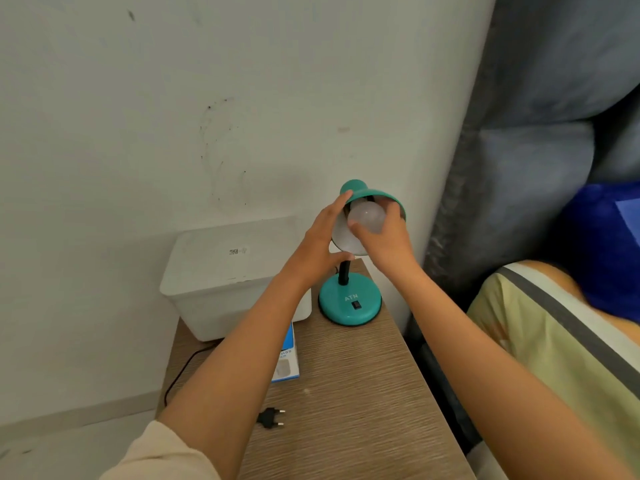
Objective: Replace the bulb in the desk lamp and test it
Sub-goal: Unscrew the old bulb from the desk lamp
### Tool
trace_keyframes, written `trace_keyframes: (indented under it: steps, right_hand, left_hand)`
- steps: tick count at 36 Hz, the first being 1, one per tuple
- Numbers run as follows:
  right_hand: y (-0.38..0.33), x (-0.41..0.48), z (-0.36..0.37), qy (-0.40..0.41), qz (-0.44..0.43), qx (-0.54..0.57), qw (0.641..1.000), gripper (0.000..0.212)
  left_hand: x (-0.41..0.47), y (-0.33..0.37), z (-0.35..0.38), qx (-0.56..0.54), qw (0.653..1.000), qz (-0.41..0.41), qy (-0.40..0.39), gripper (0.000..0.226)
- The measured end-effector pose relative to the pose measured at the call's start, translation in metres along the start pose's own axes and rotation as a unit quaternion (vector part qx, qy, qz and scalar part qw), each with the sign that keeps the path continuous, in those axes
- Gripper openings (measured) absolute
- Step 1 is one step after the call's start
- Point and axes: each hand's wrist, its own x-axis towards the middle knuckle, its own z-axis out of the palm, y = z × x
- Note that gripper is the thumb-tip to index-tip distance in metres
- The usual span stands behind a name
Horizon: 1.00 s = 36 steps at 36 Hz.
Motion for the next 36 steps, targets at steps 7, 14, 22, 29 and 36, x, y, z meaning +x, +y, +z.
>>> trace_keyframes:
  steps: [7, 14, 22, 29, 36]
  right_hand:
    - [0.002, -0.002, 0.003, 0.024, -0.030, 0.008, 0.999, 0.062]
    - [-0.002, -0.001, 0.003, -0.004, -0.010, 0.039, 0.999, 0.064]
    - [0.000, 0.005, 0.002, 0.000, -0.008, 0.053, 0.999, 0.060]
    - [-0.004, 0.005, 0.001, -0.018, 0.008, 0.031, 0.999, 0.059]
    - [0.000, 0.005, 0.006, 0.003, -0.022, -0.032, 0.999, 0.058]
  left_hand:
    - [0.000, -0.001, 0.002, -0.006, 1.000, -0.008, -0.005, 0.099]
    - [0.000, 0.000, 0.002, -0.016, 1.000, -0.008, 0.001, 0.096]
    - [0.000, -0.001, 0.003, -0.002, 1.000, -0.003, 0.002, 0.098]
    - [-0.001, -0.003, 0.003, -0.010, 1.000, 0.001, 0.006, 0.098]
    - [-0.001, -0.002, 0.004, -0.012, 1.000, 0.001, 0.004, 0.098]
